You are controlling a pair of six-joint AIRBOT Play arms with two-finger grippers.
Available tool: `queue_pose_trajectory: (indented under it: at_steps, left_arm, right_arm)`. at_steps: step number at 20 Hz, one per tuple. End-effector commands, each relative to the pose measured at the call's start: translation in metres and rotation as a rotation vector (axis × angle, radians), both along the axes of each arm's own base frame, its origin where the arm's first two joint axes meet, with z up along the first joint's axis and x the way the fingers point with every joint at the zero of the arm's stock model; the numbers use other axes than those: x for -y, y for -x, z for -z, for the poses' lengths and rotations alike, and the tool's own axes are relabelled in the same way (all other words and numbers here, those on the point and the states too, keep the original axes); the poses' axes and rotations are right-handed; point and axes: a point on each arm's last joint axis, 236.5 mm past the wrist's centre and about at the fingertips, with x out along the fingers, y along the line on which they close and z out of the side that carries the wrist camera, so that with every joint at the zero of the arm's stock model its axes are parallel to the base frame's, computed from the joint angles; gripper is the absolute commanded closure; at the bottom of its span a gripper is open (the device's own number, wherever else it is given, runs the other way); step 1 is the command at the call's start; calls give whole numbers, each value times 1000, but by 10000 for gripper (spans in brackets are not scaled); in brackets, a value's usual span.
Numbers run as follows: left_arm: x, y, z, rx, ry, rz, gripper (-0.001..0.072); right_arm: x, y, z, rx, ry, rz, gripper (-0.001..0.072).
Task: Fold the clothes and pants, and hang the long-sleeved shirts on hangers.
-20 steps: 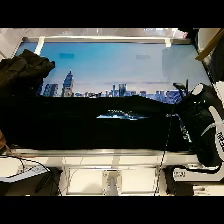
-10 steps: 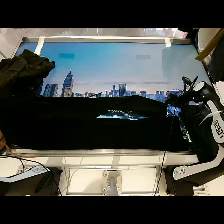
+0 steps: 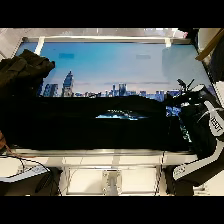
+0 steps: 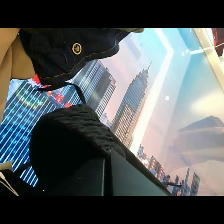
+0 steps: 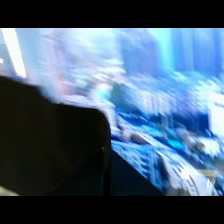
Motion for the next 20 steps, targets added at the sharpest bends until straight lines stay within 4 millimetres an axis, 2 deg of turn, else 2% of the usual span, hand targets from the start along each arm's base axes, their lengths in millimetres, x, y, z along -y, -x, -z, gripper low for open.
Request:
queue_pose_trajectory:
  at_steps: [1,5,7,8,9,10,12,14,16,18,20]
  left_arm:
    - [-1,-1,-2,8,3,-3,696]
    - [-2,-8,-13,59,22,-21,696]
    - [-1,-12,-21,95,40,-26,696]
    - [0,-12,-22,99,41,-26,696]
    - [0,-12,-22,98,43,-23,696]
    - [1,-12,-22,97,44,-21,696]
    - [1,-12,-21,97,43,-21,696]
    - [0,-10,-19,84,37,-19,696]
    - [0,-5,-10,46,20,-11,696]
    - [-1,-2,-5,21,8,-8,696]
    - [-1,-2,-4,20,7,-10,696]
  right_arm:
    - [3,-37,-49,153,5,-12,705]
    - [35,-113,-150,466,129,40,705]
    - [39,-124,-179,565,191,-27,705]
    - [35,-120,-183,579,210,-96,705]
    - [32,-111,-176,555,223,-161,706]
    - [33,-95,-160,491,247,-227,706]
    - [41,-54,-118,306,276,-320,707]
    - [45,-12,-76,149,226,-338,707]
    - [48,25,-43,56,180,-290,707]
    - [53,60,-23,5,178,-257,707]
    - [65,84,-17,-22,205,-221,707]
